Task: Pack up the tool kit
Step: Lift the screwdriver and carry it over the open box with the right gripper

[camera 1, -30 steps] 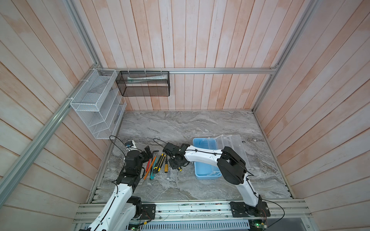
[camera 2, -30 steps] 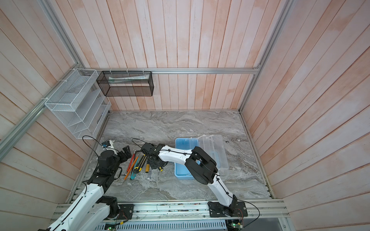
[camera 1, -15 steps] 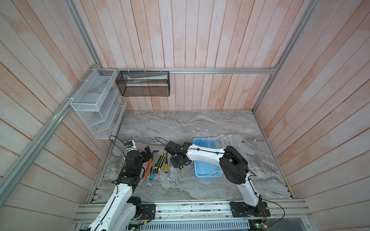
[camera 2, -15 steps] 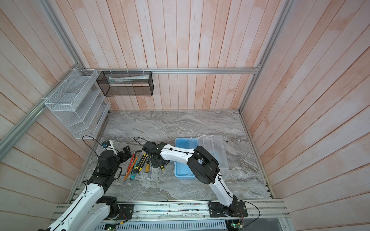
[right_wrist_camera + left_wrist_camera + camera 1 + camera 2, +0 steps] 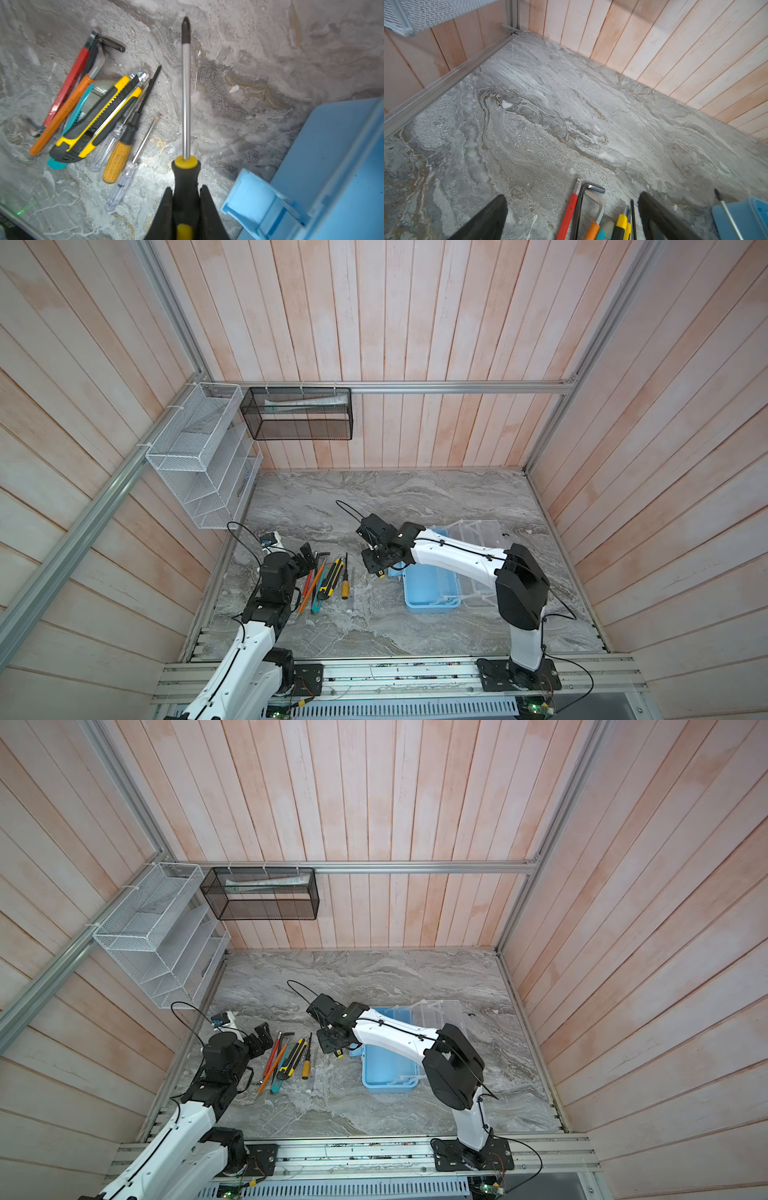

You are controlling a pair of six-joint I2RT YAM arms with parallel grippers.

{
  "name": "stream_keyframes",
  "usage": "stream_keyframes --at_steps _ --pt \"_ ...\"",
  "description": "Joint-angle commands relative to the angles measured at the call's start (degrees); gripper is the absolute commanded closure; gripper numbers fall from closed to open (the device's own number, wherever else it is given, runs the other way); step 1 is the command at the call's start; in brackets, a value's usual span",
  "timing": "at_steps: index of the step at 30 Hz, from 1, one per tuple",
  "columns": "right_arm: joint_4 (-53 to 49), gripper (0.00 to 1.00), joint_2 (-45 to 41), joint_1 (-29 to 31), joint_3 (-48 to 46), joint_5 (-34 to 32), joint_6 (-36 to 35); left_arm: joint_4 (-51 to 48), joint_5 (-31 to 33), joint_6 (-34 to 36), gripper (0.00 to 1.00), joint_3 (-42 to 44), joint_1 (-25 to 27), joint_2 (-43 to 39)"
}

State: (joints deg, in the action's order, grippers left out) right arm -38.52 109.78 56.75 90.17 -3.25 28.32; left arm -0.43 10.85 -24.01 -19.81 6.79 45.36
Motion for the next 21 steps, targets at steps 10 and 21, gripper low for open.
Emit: stream_keyframes --at_steps 10,21 --pt "-2.17 1.00 -14.85 -8.78 -6.47 2.28 -3.98 0.72 -0.61 0.46 0.00 0.65 -0.23 -0.06" --pt "-10.88 1.00 -27.60 -19.74 -11.46 -6.32 -4.91 0.73 -0.67 0.39 0.00 0.63 -0.24 -0.10"
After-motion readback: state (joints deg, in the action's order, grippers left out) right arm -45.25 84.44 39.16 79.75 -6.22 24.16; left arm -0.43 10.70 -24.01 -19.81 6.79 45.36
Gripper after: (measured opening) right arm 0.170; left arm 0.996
